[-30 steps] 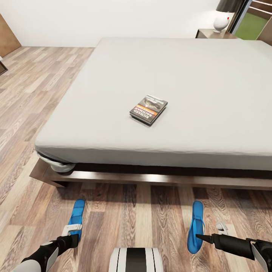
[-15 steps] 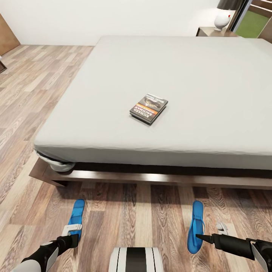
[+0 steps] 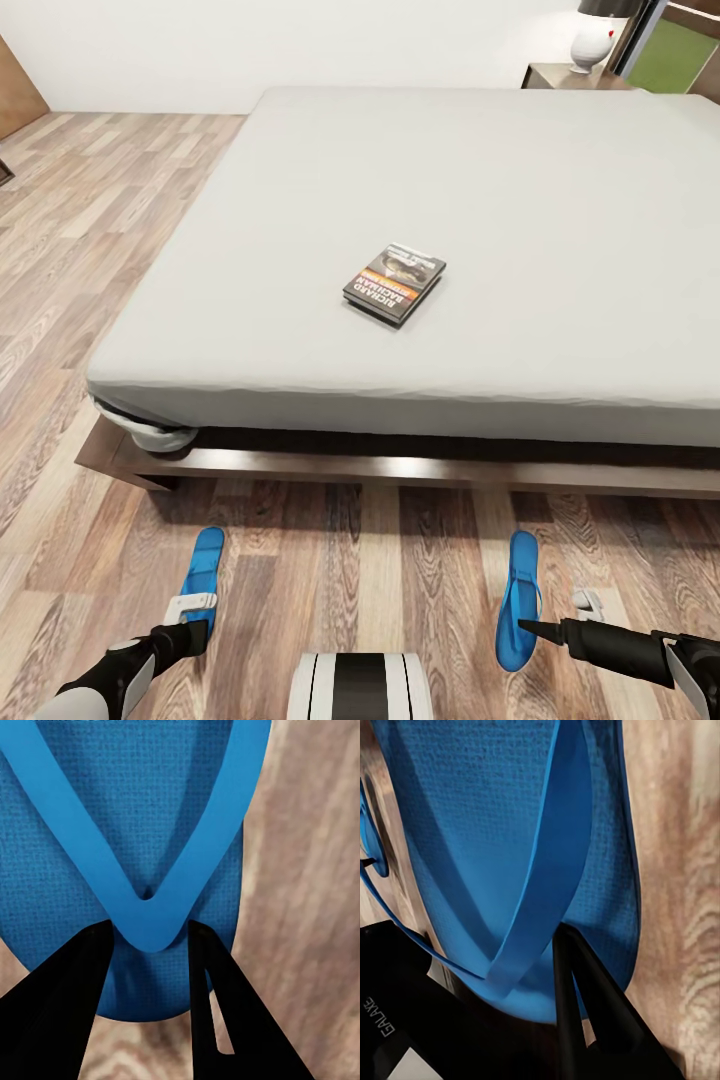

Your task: In the bedroom, move the book from the bed onto either nightstand, and place the two sandals side by side next to the bed.

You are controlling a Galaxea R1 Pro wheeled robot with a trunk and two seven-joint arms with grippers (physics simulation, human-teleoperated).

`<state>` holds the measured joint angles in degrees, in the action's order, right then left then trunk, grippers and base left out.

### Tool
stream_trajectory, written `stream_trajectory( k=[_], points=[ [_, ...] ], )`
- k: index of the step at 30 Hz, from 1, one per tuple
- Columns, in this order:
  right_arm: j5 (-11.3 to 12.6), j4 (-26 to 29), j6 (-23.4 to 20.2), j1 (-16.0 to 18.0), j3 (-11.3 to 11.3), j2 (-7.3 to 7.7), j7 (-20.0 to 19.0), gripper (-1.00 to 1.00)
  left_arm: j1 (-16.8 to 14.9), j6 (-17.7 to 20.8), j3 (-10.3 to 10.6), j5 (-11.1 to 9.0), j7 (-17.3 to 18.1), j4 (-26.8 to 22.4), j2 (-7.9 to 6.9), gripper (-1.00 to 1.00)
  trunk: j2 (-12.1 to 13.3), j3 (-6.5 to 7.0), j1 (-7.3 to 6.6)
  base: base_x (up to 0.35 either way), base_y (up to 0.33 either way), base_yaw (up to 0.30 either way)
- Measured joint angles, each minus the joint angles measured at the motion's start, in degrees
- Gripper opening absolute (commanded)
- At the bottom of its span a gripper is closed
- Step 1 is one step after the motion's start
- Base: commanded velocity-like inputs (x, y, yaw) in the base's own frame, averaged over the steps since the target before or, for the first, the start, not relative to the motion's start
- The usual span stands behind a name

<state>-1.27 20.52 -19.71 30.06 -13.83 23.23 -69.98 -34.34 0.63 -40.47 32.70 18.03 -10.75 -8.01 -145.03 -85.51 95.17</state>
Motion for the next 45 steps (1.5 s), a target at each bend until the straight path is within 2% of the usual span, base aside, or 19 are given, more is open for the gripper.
stream_trajectory(
  k=[11, 16, 31, 37, 45],
  points=[
    [0.00, -0.01, 0.00, -0.02, 0.00, 0.02, 0.01, -1.00, 0.00, -0.29, 0.00, -0.03, 0.01, -0.01, 0.00, -1.00, 0.00, 0.00, 0.00, 0.000, 0.000, 0.000],
    [0.00, 0.02, 0.00, -0.02, 0.00, 0.02, -0.01, -1.00, 0.01, -2.46, -0.01, -0.26, 0.09, 0.01, 0.01, -1.00, 0.00, 0.00, 0.00, 0.000, 0.000, 0.000],
    [-0.01, 0.04, -0.02, 0.00, 0.00, 0.09, -0.03, -1.00, 0.02, -3.18, -0.03, -0.26, 0.11, 0.01, -0.04, -1.00, 0.00, 0.00, 0.00, 0.000, 0.000, 0.000],
    [0.00, 0.04, -0.03, -0.01, 0.00, 0.09, -0.03, -1.00, 0.06, -5.29, -0.09, -0.35, 0.11, 0.07, -0.12, -1.00, 0.00, 0.00, 0.00, 0.000, 0.000, 0.000],
    [0.00, 0.00, 0.00, -0.01, 0.00, 0.09, -0.02, -1.00, 0.10, -5.73, -0.09, -0.35, 0.11, 0.10, -0.16, -1.00, 0.00, 0.00, 0.00, 0.000, 0.000, 0.000]
  ],
)
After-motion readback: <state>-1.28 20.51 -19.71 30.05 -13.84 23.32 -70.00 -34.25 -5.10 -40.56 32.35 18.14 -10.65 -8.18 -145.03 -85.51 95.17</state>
